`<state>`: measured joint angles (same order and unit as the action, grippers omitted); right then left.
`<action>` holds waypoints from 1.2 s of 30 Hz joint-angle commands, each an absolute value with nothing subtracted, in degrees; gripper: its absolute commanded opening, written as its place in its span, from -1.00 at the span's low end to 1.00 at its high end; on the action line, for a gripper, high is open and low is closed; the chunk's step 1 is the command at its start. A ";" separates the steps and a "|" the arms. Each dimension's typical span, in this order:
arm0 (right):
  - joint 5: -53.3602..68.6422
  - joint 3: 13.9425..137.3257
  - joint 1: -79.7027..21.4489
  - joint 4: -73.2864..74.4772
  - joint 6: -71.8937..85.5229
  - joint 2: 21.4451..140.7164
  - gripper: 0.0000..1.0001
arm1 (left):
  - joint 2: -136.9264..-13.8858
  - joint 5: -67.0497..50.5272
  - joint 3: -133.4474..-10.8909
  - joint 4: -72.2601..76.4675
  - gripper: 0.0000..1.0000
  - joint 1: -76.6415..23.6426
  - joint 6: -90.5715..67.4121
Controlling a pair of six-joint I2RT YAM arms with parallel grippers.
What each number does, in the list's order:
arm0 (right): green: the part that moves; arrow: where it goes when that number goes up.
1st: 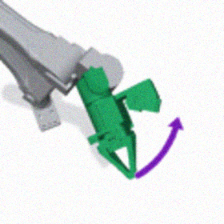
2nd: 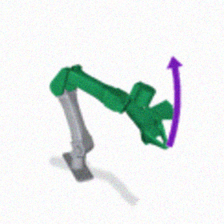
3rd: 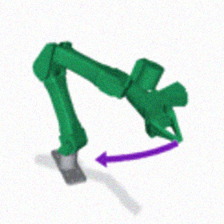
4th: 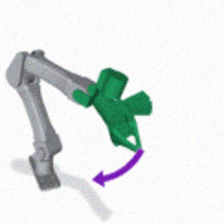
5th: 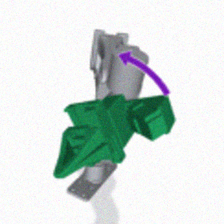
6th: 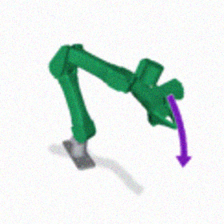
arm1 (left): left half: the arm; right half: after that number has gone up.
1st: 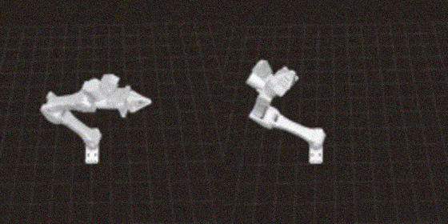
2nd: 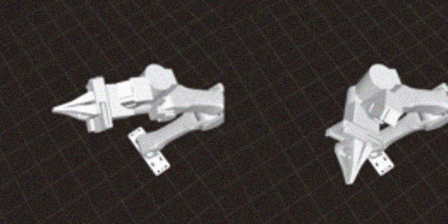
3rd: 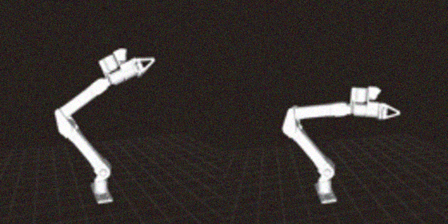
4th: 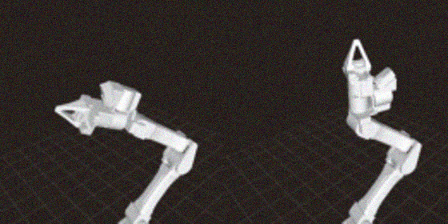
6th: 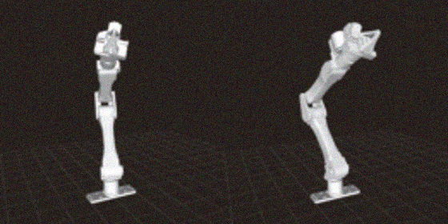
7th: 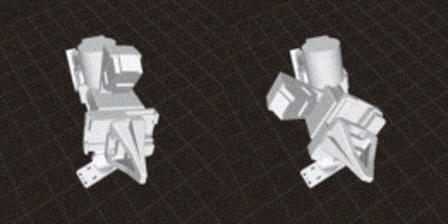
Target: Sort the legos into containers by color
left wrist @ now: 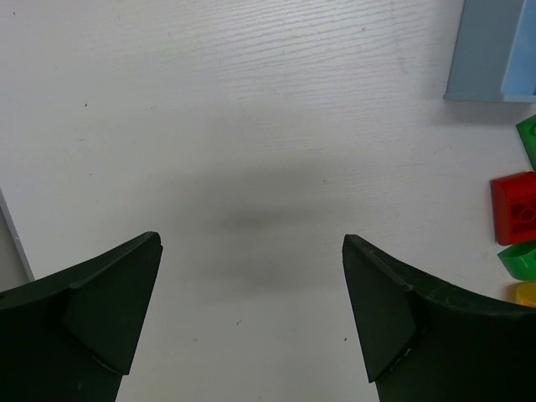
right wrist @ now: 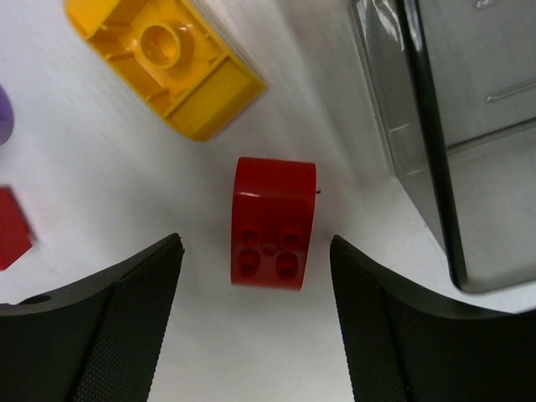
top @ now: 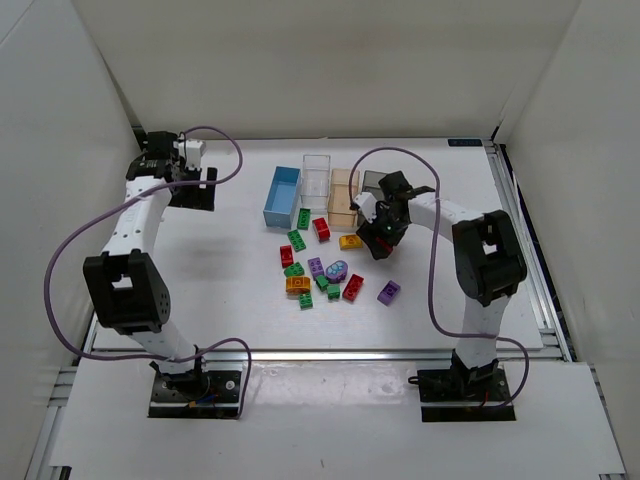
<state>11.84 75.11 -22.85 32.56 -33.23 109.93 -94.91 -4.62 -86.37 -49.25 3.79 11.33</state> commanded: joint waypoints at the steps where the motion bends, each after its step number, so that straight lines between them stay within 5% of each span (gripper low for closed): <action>1: 11.34 77.61 -22.59 30.85 -33.66 111.35 0.47 | -95.62 -3.60 -89.38 -49.48 0.99 3.78 12.22; 9: 13.01 76.82 -22.59 32.52 -35.42 112.41 0.13 | -97.56 -1.15 -91.84 -48.95 0.99 3.78 13.27; 12: 14.24 76.20 -22.59 33.40 -37.09 112.41 -0.25 | -97.91 -1.14 -91.67 -48.52 0.99 3.78 13.45; 15: 13.98 74.89 -23.02 33.49 -38.32 111.54 -0.92 | -97.82 -0.70 -90.71 -47.90 0.99 3.78 13.27; 16: 13.89 74.53 -23.11 33.31 -38.41 110.92 -0.97 | -97.91 -0.79 -90.62 -47.73 0.99 3.78 13.36; 22: 14.41 72.33 -23.99 34.97 -37.89 103.81 -1.00 | -98.35 -1.14 -90.53 -47.20 0.99 3.78 12.48; 28: 18.45 83.28 -24.17 40.07 -30.61 98.26 -1.00 | -98.44 -1.32 -90.70 -47.02 0.99 3.60 11.78; 36: 10.91 100.00 -23.73 37.79 -17.59 109.49 -1.00 | -98.70 -0.97 -91.49 -46.85 0.99 2.55 9.94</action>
